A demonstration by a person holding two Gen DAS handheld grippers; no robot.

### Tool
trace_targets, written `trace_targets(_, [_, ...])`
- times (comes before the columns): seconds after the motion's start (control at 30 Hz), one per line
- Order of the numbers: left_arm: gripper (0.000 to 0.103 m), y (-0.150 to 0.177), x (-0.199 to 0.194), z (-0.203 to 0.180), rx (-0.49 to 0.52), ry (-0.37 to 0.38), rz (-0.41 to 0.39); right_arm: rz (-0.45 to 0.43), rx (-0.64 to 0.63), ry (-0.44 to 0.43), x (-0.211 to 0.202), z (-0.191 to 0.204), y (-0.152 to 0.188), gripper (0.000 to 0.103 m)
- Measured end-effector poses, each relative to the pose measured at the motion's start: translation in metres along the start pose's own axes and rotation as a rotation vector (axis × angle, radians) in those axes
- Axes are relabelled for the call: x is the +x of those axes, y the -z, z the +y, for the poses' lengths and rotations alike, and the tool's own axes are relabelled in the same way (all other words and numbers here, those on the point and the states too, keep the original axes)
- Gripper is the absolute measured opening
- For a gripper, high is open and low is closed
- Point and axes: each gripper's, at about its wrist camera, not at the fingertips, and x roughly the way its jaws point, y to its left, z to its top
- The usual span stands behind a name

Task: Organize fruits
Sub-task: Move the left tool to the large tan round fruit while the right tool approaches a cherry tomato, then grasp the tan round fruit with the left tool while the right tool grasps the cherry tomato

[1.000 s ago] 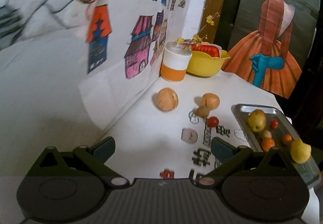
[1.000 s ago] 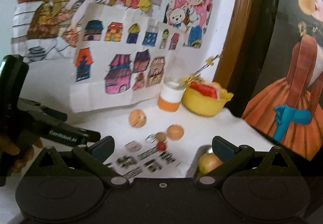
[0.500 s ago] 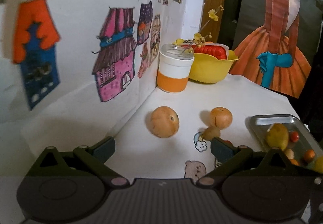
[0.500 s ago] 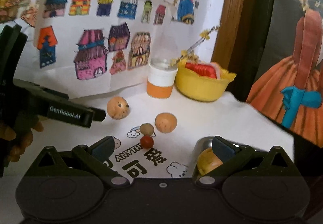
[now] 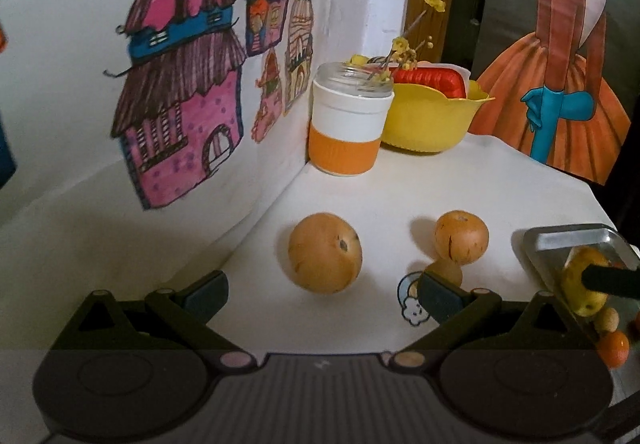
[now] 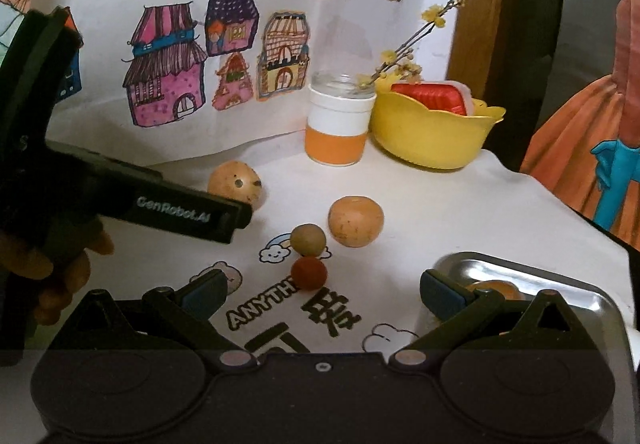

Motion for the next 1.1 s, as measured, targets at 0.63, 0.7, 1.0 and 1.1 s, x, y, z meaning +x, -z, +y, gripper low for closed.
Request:
trace_targets(0.63, [0.084, -0.001, 0.013, -0.008, 0.09, -0.02, -0.034, 0.043, 0.017, -0.045, 0.026, -0.003, -0.001, 0.078])
trace_targets(0.7, [0.082, -0.001, 0.014, -0.009, 0.098, -0.019, -0.037, 0.047, 0.016, -0.048, 0.027, -0.002, -0.001, 0.073])
trace_targets(1.0, [0.065, -0.002, 0.023, -0.009, 0.095, -0.021, -0.018, 0.063, 0.011, -0.057, 0.033, 0.001, -0.003, 0.055])
trace_targets(1.1, [0.059, -0.003, 0.026, -0.01, 0.093, -0.019, -0.011, 0.063, 0.0, -0.061, 0.035, 0.002, -0.005, 0.048])
